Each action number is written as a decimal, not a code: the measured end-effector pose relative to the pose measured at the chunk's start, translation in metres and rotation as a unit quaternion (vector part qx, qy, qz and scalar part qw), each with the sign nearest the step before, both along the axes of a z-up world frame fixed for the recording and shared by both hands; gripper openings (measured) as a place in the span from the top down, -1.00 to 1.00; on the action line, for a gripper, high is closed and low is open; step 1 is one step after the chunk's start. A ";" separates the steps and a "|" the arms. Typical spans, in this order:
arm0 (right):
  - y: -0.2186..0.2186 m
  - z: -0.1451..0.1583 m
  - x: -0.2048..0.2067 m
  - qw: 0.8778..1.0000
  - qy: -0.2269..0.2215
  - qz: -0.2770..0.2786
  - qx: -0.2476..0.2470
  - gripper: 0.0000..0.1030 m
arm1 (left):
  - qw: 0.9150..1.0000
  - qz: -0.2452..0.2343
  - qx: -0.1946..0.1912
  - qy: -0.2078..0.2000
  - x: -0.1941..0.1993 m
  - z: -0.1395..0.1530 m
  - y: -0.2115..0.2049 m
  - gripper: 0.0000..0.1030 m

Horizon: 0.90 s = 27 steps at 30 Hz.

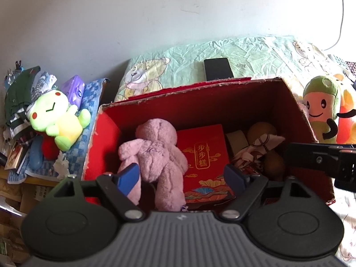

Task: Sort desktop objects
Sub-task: 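Withdraw the right tool from the box toward the plush toys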

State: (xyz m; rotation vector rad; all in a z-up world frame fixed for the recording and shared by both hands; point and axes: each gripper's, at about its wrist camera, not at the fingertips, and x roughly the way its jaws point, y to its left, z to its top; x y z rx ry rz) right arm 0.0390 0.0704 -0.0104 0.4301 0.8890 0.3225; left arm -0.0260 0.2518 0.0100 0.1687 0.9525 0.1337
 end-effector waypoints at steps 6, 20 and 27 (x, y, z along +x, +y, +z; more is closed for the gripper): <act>-0.034 0.004 -0.002 1.000 -0.009 0.012 0.022 0.29 | 1.000 0.005 -0.001 -0.018 -0.002 0.014 -0.030 -0.65; -0.170 -0.009 -0.014 0.998 0.007 -0.048 0.036 0.18 | 0.996 -0.077 -0.006 -0.040 0.002 0.023 -0.154 -0.59; -0.234 -0.038 -0.008 0.994 0.041 -0.098 0.025 0.18 | 0.989 -0.131 -0.063 -0.015 0.006 -0.002 -0.214 -0.49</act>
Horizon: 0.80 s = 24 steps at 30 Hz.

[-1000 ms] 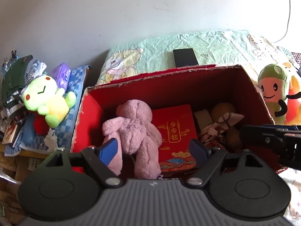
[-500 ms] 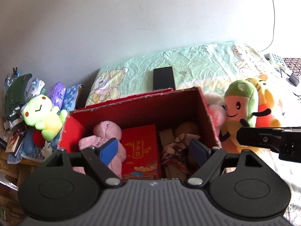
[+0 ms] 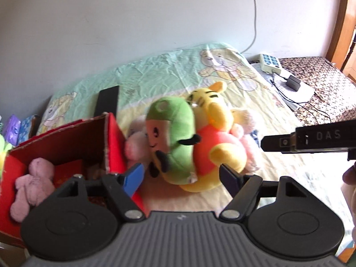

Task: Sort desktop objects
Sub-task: 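Withdraw the right tool from the box toward the plush toys, then grasp the white bunny with blue bow using the right tool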

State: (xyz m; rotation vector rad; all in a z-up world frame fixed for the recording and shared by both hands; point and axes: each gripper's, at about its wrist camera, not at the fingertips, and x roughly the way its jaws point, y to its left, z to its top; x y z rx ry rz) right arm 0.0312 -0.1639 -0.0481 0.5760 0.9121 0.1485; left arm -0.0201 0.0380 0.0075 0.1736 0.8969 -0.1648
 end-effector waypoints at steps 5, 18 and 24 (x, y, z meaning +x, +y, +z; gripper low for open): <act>-0.023 -0.023 0.012 1.000 0.024 -0.004 -0.014 0.16 | 0.997 -0.052 -0.051 0.029 0.003 -0.029 -0.039 -0.45; -0.037 -0.052 0.065 0.999 0.033 0.039 -0.011 -0.28 | 0.990 -0.103 -0.064 0.071 0.020 -0.088 -0.088 -0.41; -0.037 -0.069 0.093 0.998 0.033 0.054 0.015 -0.49 | 0.990 -0.092 -0.062 0.083 0.032 -0.097 -0.083 -0.41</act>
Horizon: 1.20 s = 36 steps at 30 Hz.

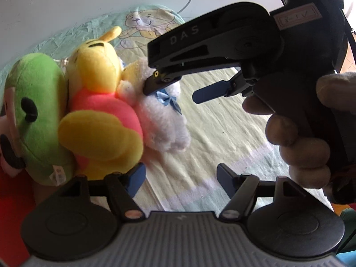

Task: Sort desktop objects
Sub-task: 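Grasp the white bunny with blue bow using the right tool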

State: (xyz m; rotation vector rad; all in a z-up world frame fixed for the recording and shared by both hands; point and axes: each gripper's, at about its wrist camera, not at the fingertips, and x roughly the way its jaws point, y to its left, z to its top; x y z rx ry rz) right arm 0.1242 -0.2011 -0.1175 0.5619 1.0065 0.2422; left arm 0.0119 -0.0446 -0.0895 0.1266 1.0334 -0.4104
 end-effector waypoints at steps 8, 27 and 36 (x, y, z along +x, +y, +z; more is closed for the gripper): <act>-0.007 -0.020 0.008 0.995 0.014 0.021 0.095 -0.20 | 1.000 0.012 -0.009 0.019 0.012 -0.007 0.005 -0.41; -0.044 -0.005 -0.071 0.997 0.036 0.030 0.060 -0.05 | 0.995 -0.070 -0.059 0.046 -0.013 -0.006 -0.019 -0.50; -0.055 0.000 -0.070 0.998 0.016 -0.017 0.058 -0.33 | 0.997 -0.060 -0.033 0.037 0.009 -0.011 -0.030 -0.50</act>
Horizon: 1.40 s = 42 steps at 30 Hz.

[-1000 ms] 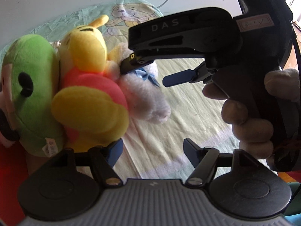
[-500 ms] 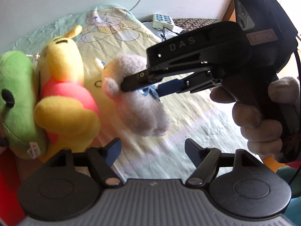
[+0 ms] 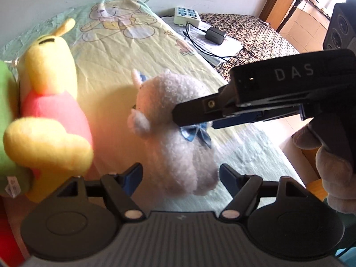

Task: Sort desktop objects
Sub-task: 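Grasp the white bunny with blue bow using the right tool, then lift the white bunny and carry it over the red box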

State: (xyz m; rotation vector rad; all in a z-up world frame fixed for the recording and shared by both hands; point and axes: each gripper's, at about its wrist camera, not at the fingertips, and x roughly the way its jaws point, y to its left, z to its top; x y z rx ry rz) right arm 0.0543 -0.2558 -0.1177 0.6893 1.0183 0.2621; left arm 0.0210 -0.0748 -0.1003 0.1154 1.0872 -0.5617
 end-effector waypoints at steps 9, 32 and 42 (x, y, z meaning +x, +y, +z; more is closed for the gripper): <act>0.011 -0.019 0.023 0.999 0.020 0.007 0.037 -0.33 | 1.000 -0.002 0.016 -0.007 0.016 -0.009 -0.013 -0.23; 0.050 0.043 -0.047 0.998 -0.046 0.033 0.033 -0.21 | 0.995 -0.019 -0.013 -0.097 -0.075 0.054 0.023 -0.16; 0.110 0.091 -0.062 0.990 -0.135 0.037 0.035 -0.22 | 0.983 0.002 -0.024 -0.181 -0.103 0.105 0.083 -0.16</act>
